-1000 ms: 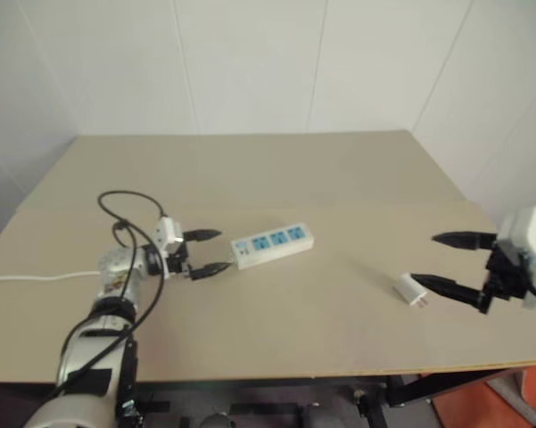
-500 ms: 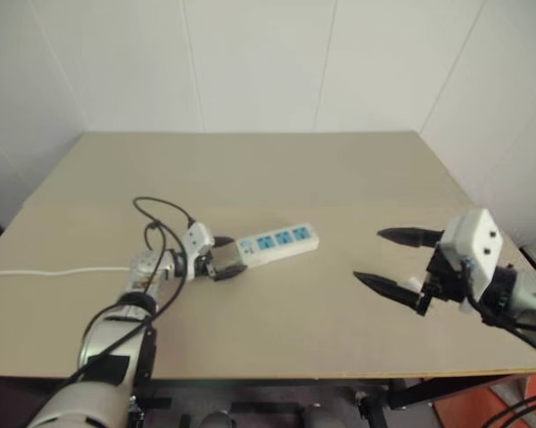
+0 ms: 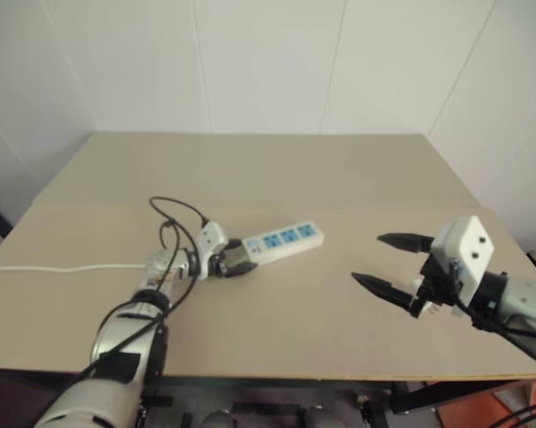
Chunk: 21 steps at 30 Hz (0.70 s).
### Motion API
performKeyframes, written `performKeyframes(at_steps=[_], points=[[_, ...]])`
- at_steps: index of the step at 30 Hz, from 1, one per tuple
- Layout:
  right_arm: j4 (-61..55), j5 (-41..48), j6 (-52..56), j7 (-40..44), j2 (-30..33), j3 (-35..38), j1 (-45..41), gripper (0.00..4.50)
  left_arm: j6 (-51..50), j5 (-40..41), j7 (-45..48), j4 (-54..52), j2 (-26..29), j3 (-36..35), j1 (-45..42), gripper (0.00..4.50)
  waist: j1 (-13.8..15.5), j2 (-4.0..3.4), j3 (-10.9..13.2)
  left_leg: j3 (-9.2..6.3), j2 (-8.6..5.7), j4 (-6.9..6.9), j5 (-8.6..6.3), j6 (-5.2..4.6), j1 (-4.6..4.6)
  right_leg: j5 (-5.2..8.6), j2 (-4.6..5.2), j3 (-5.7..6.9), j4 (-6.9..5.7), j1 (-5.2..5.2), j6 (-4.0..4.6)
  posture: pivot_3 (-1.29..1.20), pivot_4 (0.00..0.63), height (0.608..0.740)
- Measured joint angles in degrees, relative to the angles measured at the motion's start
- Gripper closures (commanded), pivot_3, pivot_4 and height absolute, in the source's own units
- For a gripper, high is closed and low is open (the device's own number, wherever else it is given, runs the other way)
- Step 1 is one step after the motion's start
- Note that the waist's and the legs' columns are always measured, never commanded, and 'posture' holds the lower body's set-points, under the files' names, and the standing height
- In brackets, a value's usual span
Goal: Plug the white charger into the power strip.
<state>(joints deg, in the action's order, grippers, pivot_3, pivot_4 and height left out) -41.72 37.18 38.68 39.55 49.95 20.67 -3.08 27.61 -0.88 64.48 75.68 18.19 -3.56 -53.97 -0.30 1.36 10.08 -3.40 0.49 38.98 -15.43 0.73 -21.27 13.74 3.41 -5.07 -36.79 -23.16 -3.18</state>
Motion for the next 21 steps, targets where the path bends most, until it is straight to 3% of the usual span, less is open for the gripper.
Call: performKeyframes(at_steps=[8,12,15,21], points=[[-0.6,-1.2,0.0,-2.8,-1.6,-4.6,-0.1,0.0,1.5,0.8,4.3,-1.8,-1.0,-0.4,1.2,1.23,-0.1,0.0,0.0,0.0,0.0,-0.01,0.0,0.0,-0.05,0.0,0.01,0.0,0.02,-0.04,0.0,0.0,0.15,0.74],[-0.6,-2.3,0.0,-3.7,-1.9,-5.9,0.7,0.0,2.5,0.7,8.6,-8.2,-0.1,2.1,4.3,1.23,-0.4,0.0,0.0,-0.01,0.01,-0.02,0.0,0.0,-0.06,0.01,0.01,0.0,0.02,-0.07,0.0,0.0,0.15,0.74],[-0.7,-2.9,0.0,-4.1,-2.4,-6.9,1.7,0.0,-1.7,1.3,8.8,-18.6,0.8,3.3,9.1,1.23,-0.5,0.0,0.0,0.0,0.03,-0.02,0.0,0.0,-0.05,0.0,0.01,-0.02,0.0,-0.07,0.0,0.0,0.15,0.74],[-0.6,-4.7,0.0,-5.5,-3.9,-8.9,2.6,0.0,-24.3,3.8,3.0,-51.7,1.1,5.9,25.5,1.23,-0.7,-0.01,0.0,0.0,0.1,-0.01,0.0,0.0,-0.02,0.0,-0.02,-0.03,-0.04,-0.07,0.01,0.0,0.15,0.74]])
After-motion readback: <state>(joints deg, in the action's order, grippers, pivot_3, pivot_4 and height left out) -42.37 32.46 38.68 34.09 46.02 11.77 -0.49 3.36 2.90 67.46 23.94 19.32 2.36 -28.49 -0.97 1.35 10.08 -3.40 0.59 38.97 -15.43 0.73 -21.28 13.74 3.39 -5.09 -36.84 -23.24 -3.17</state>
